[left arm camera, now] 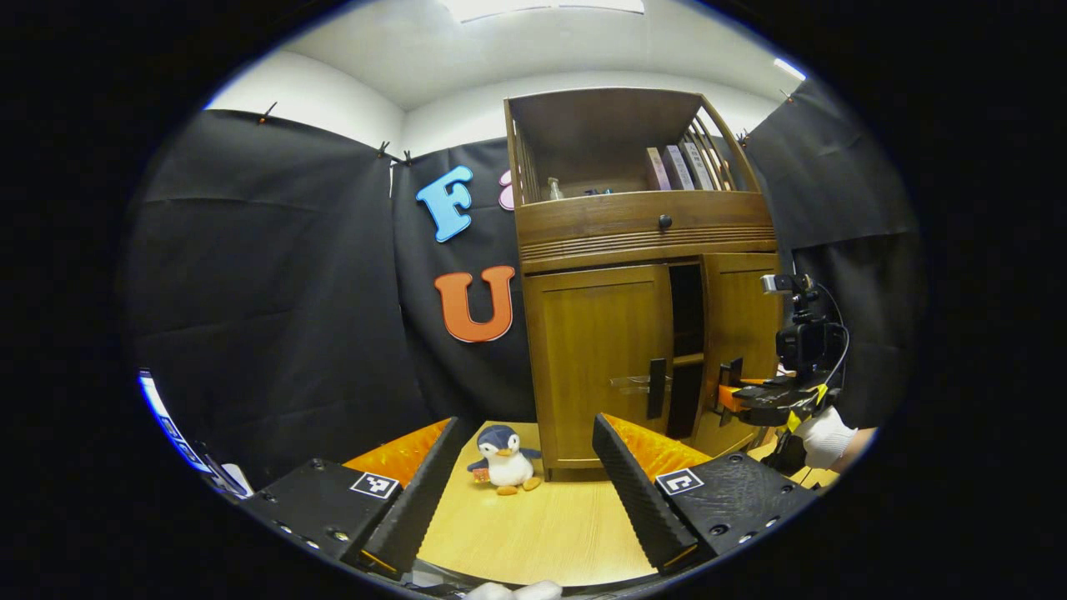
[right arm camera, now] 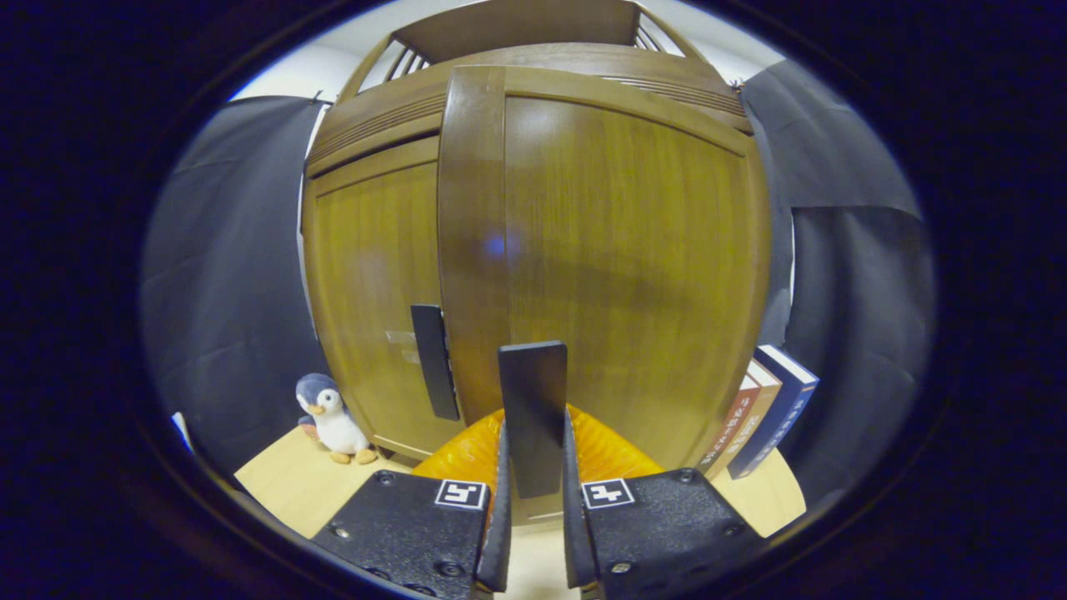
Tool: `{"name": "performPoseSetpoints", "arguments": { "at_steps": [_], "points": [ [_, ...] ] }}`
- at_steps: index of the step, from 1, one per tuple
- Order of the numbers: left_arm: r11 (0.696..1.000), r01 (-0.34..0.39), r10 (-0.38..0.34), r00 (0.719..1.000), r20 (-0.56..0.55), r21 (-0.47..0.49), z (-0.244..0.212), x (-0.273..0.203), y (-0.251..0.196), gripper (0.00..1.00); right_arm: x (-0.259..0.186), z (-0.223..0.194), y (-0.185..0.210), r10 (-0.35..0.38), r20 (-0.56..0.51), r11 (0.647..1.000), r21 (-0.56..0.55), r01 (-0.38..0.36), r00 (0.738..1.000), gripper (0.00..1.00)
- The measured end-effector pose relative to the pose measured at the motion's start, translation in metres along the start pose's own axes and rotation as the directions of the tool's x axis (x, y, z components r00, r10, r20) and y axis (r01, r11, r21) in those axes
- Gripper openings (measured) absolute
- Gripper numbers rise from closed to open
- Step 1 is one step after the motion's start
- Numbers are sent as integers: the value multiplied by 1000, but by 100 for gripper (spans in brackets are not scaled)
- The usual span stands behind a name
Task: Open the right door of the double-door shoe cabinet with the right hand, and open the left door with the left hand.
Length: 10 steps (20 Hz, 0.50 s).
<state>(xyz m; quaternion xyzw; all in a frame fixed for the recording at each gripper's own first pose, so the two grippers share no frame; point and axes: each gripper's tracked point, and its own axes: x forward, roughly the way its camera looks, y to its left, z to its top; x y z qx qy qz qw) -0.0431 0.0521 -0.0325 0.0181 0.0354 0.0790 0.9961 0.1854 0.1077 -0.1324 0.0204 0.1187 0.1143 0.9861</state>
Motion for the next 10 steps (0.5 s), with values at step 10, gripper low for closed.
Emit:
{"name": "performPoseSetpoints", "arguments": {
  "at_steps": [10],
  "points": [
    [999, 36, -36, 999, -5, 8, -4, 4, -8, 96, -55, -15, -32, -22, -1, 1000, 17, 22, 1000, 28]
  ]
}}
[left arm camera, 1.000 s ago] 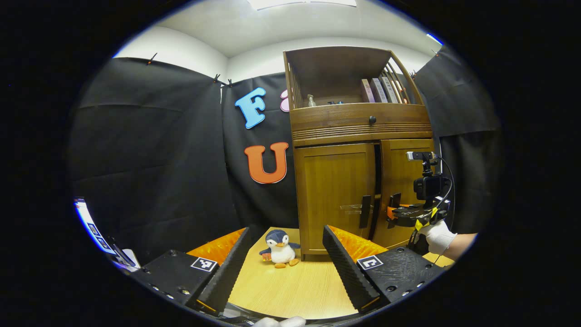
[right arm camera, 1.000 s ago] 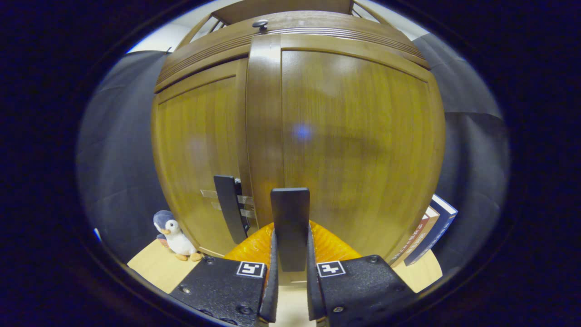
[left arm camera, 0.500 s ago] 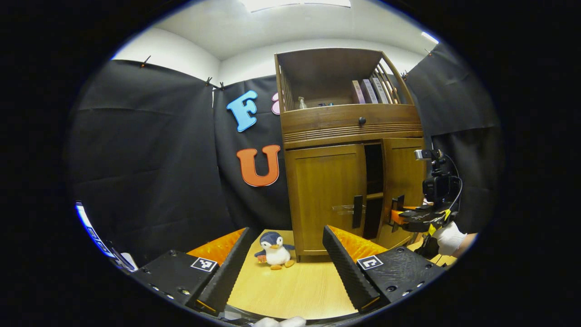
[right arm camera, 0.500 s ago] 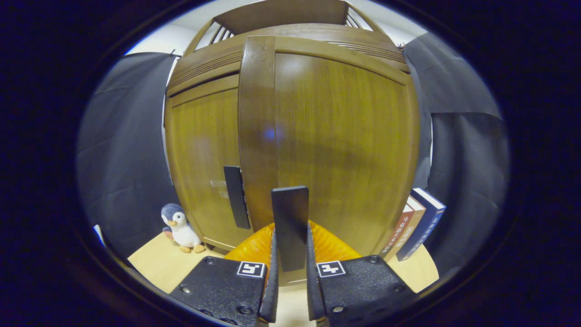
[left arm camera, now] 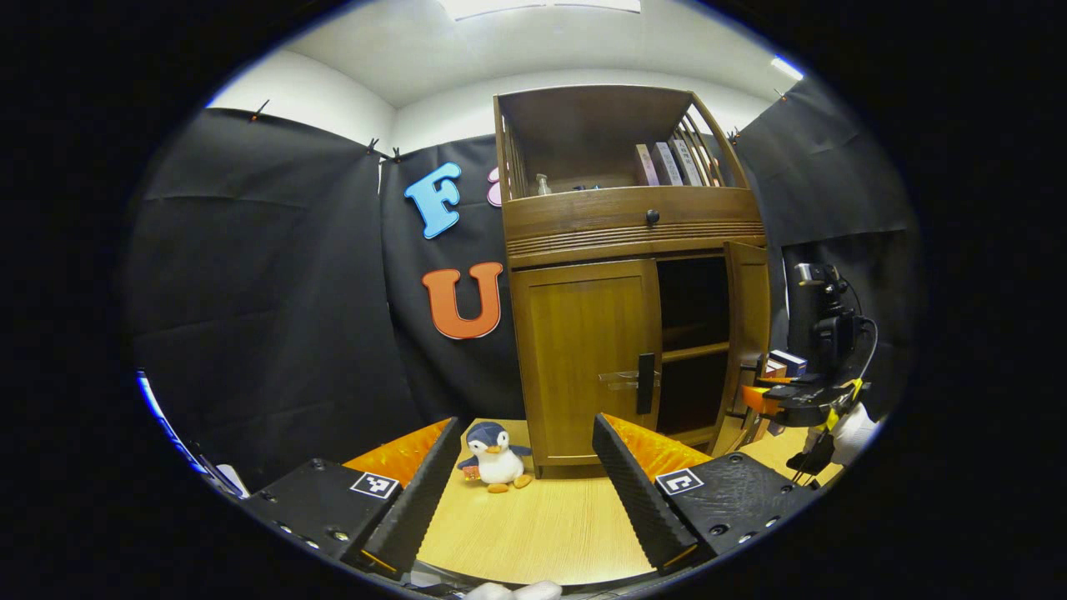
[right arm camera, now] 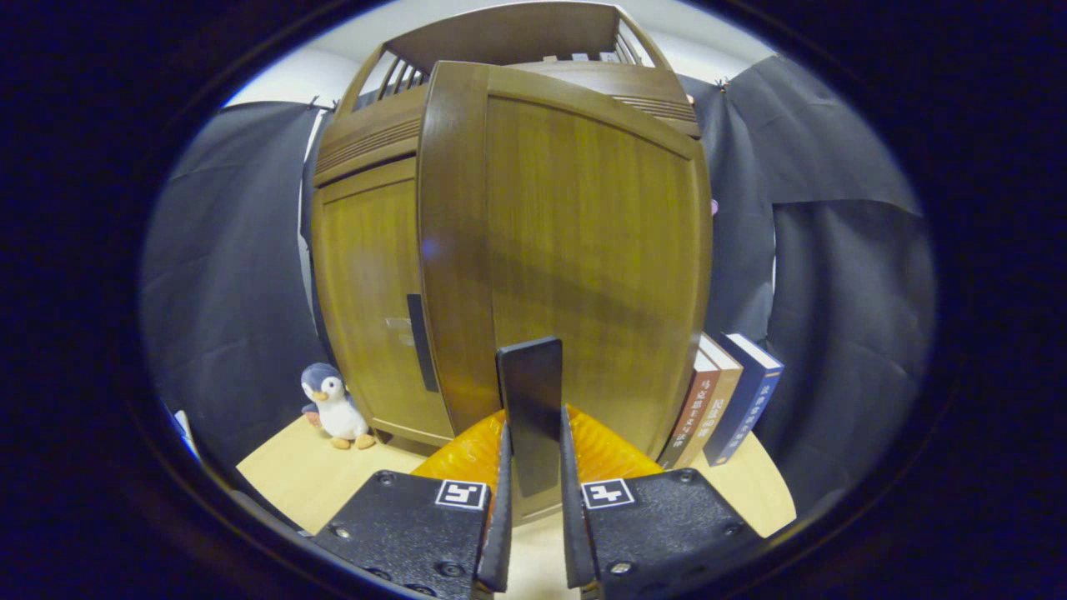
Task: Open the right door of the double-door shoe cabinet with the right hand, and open the left door with the left hand.
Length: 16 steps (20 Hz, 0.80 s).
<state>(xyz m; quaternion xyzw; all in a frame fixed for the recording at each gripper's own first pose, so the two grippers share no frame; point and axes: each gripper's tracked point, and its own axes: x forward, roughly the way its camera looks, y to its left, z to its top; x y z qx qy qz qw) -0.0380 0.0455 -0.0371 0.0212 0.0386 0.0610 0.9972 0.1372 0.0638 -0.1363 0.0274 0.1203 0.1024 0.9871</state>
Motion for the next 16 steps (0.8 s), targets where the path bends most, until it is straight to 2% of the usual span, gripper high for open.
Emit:
{"name": "performPoseSetpoints", "arguments": {
  "at_steps": [3, 4, 5, 10, 16],
  "points": [
    [1000, 18, -18, 1000, 2, 5, 1, 3, -7, 96, -15, -4, -12, -11, -2, 1000, 11, 11, 1000, 28],
    [1000, 25, -25, 1000, 4, 7, 2, 4, -10, 100, -20, -4, -16, -15, -2, 1000, 17, 15, 1000, 28],
    [999, 33, -33, 999, 6, 10, 2, 5, -13, 96, -24, -6, -21, -20, -4, 1000, 23, 20, 1000, 27],
    [996, 89, -89, 996, 8, 17, 5, 12, -39, 96, -44, -9, -43, -58, -2, 998, 32, 58, 998, 24],
    [991, 137, -137, 990, 16, 1, 7, 14, -68, 96, -57, -12, -60, -62, -6, 997, 43, 62, 998, 18]
  ]
}}
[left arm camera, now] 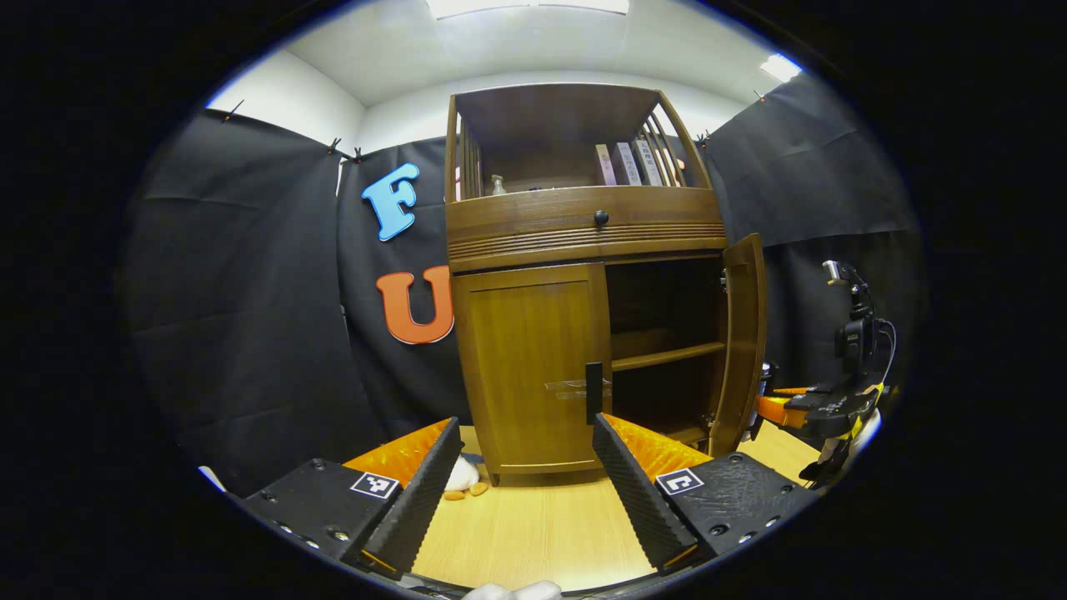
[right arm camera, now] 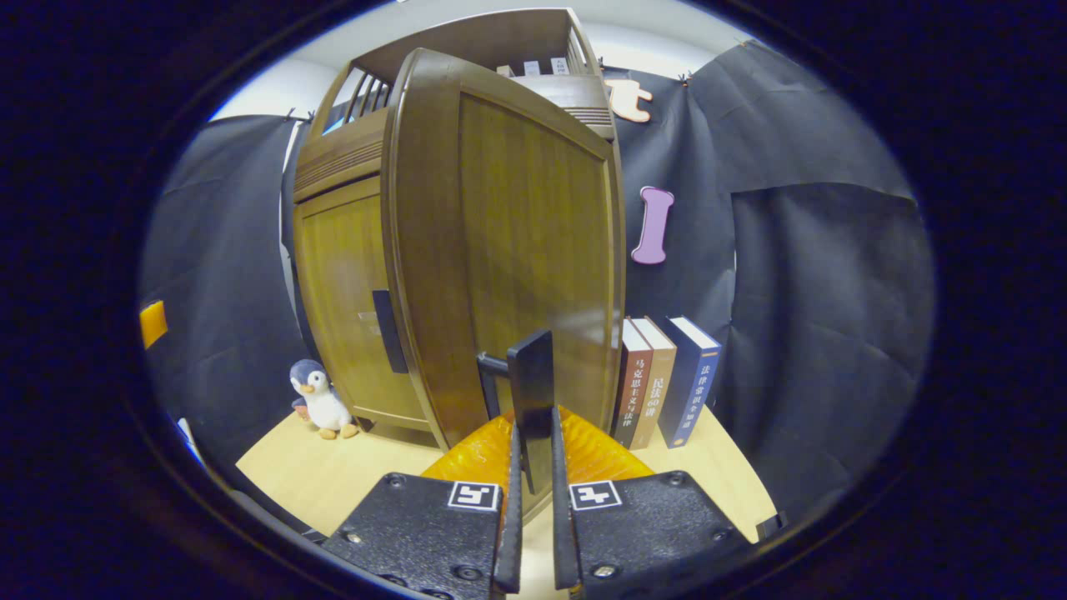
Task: Open the right door of the double-door shoe cabinet with the right hand, and open the left door with the left hand.
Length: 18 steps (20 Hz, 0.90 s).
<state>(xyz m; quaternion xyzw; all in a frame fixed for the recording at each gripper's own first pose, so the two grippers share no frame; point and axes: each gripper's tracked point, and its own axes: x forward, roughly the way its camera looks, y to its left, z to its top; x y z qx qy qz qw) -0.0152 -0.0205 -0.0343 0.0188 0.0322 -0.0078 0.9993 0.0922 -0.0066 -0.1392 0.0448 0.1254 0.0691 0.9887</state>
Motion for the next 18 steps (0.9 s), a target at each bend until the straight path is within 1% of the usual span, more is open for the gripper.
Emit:
{"name": "performPoseSetpoints", "arguments": {
  "at_steps": [5, 10, 12, 15, 18],
  "points": [
    [1000, 19, -19, 1000, -1, 3, 2, 8, -13, 96, -7, 0, -15, -12, 0, 1000, 10, 12, 1000, 13],
    [999, 39, -39, 999, -7, -3, 1, 14, -26, 96, -16, 1, -40, -31, -1, 1000, 6, 31, 1000, 8],
    [999, 49, -49, 999, -5, -6, 3, 17, -33, 96, -18, 0, -51, -41, -3, 999, 2, 41, 999, 7],
    [998, 66, -66, 998, -4, -9, 4, 19, -43, 96, -20, 1, -70, -64, 4, 997, -40, 65, 998, 6],
    [997, 73, -73, 997, -2, -13, 6, 22, -51, 96, -21, 4, -93, -91, 12, 996, -9, 91, 996, 5]
  ]
}}
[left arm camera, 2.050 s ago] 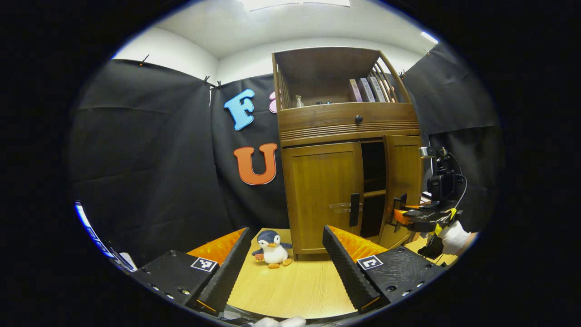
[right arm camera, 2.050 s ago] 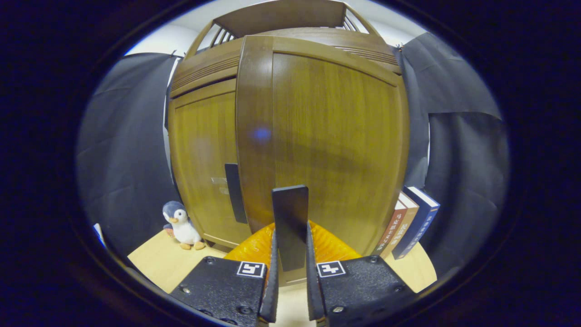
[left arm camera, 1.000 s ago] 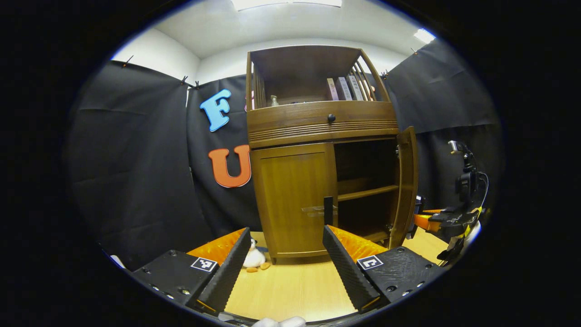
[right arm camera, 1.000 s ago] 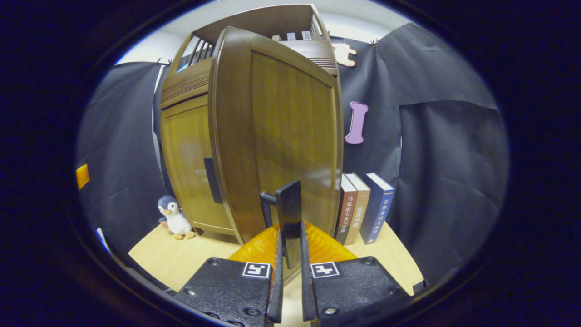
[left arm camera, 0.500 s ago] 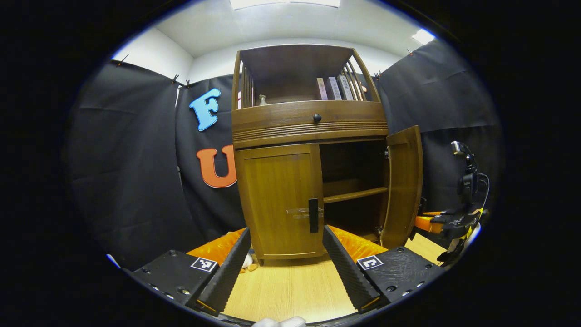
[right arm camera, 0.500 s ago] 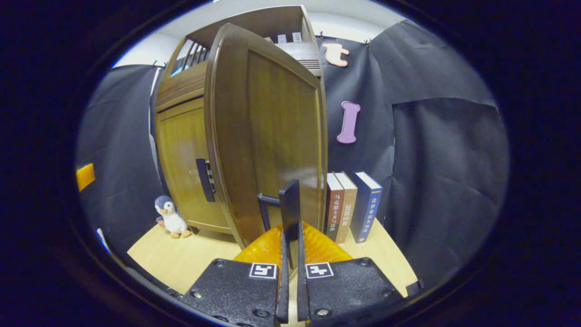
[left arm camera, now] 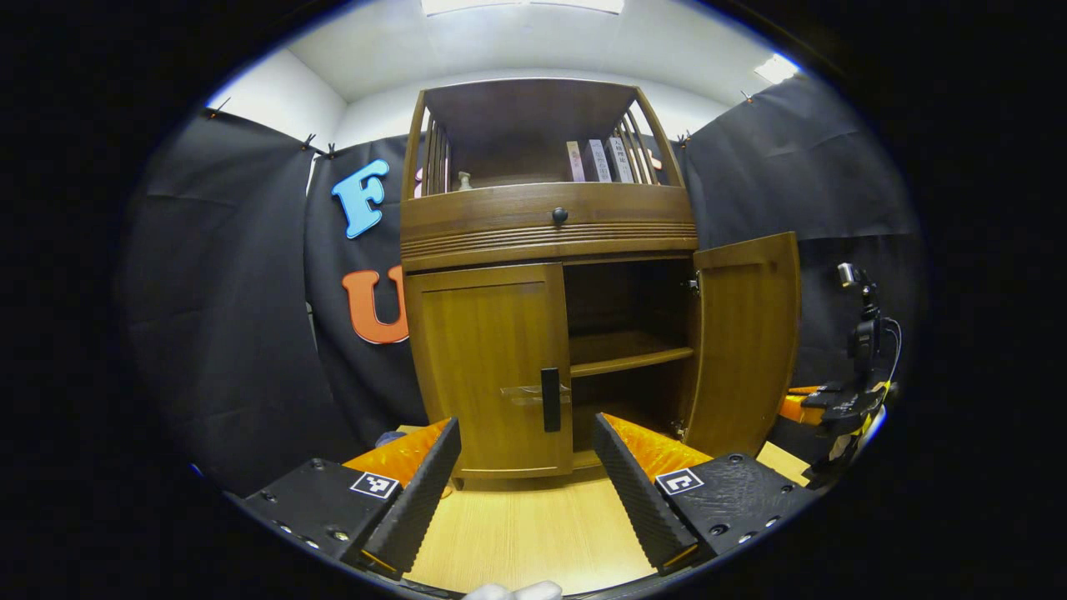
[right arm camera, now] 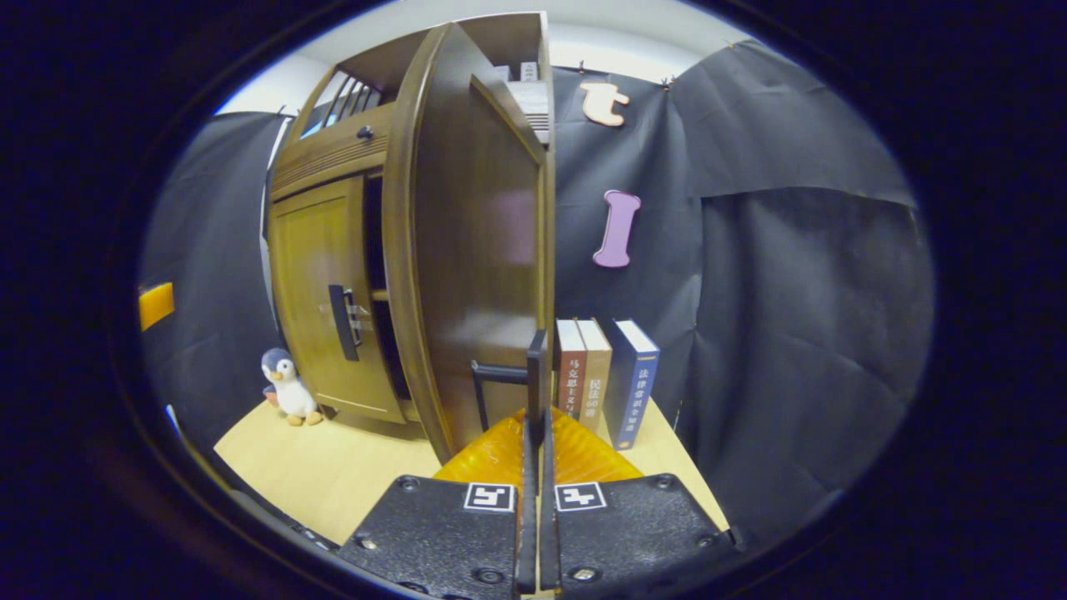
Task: Open the right door of the double-door shoe cabinet with the right hand, and open the left door with the left hand.
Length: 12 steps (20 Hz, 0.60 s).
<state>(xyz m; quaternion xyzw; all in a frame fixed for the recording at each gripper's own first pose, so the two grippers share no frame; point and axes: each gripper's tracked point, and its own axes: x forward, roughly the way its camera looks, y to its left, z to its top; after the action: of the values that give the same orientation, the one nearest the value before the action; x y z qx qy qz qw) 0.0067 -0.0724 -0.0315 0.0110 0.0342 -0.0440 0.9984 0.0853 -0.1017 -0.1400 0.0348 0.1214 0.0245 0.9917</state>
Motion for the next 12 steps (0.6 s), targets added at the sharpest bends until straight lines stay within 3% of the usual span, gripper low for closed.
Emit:
{"name": "performPoseSetpoints", "arguments": {
  "at_steps": [5, 11, 12],
  "points": [
    [1000, -3, 2, 1000, -5, -11, 3, 6, -12, 96, 7, 6, -31, 52, -2, 998, 25, -52, 999, 4],
    [998, -62, 62, 998, -14, -3, 5, 16, -25, 100, 12, 9, -56, 131, -21, 991, 13, -131, 991, 4],
    [997, -76, 76, 997, -17, -1, 6, 17, -27, 96, 13, 10, -61, 149, -25, 989, 10, -148, 989, 4]
  ]
}}
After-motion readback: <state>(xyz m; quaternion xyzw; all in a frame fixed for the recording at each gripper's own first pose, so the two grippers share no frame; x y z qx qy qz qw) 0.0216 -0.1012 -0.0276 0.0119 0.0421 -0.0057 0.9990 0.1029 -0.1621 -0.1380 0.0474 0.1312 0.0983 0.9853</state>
